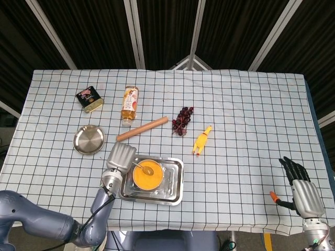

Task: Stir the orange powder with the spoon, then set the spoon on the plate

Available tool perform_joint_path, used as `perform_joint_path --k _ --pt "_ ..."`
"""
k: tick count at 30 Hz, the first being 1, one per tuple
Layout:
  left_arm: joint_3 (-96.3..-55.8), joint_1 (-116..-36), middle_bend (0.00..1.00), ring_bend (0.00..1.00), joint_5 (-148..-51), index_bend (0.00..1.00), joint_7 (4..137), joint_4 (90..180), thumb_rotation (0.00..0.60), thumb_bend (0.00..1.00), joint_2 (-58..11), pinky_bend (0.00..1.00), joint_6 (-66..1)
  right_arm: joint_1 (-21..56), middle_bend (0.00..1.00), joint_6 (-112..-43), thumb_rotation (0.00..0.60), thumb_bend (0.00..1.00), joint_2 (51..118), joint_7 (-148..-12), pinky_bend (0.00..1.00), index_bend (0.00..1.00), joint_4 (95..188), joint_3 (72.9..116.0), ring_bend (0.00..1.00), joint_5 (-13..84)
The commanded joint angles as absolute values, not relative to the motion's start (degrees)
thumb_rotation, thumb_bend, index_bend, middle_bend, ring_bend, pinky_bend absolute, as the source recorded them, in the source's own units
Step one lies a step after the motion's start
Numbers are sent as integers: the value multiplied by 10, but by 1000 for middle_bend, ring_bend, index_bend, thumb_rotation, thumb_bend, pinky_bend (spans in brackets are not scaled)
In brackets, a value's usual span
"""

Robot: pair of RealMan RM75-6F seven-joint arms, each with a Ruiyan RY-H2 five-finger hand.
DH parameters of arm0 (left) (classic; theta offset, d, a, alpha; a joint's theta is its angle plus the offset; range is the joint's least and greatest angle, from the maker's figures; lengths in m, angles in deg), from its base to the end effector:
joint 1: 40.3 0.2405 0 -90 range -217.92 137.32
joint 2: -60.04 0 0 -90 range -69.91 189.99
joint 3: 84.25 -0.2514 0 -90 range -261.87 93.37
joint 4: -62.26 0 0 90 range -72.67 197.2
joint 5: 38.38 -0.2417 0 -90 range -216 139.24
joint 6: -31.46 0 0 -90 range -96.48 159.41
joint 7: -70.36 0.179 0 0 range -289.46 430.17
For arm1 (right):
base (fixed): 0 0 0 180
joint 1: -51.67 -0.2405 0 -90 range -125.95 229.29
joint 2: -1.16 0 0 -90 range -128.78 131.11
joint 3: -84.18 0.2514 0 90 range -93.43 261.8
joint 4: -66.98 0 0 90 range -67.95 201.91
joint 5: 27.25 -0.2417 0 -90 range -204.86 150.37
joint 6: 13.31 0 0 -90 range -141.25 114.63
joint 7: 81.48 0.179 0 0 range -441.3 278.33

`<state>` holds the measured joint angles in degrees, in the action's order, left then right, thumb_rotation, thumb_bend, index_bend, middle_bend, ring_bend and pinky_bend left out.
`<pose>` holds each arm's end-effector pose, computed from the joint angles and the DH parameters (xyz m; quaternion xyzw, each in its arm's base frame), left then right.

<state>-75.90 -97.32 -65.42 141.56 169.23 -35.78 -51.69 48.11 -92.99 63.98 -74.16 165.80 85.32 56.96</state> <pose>-0.0576 0.3151 -0.0740 -0.7861 -0.2717 -0.1799 0.5253 -0.3133 -0.2004 0.1043 0.5579 -0.4994 0.4006 0.5280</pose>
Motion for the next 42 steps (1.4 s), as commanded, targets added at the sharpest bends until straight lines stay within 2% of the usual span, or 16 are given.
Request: perform_joint_path --k 1,9,15,20,27,42 --pt "-772 -973 1000 1000 -672 793 1418 1698 600 580 -351 1000 -516 481 0 -930 600 317 640 -742 0 0 1658 853 0 569" --pt "-811 -978 1000 1000 -726 804 1448 1709 600 586 -325 1000 -513 481 0 -929 600 317 639 -741 0 0 1659 853 0 569" --pt "-854 -992 1000 1000 -798 807 1507 1684 600 589 -321 1000 -522 481 0 -928 600 317 640 -743 0 0 1661 853 0 568" --pt "-866 -1005 1000 1000 -829 808 1559 1656 600 592 -341 1000 -527 482 0 -929 600 317 639 -743 0 0 1662 852 0 569" --pt "-887 -1026 1000 1000 -878 808 1613 1627 600 593 -344 1000 -502 481 0 -927 600 317 637 -734 0 0 1661 853 0 568" --pt "-904 -1035 1000 1000 -949 808 1640 1603 600 593 -333 1000 -454 481 0 -926 600 317 637 -735 0 0 1664 852 0 568"
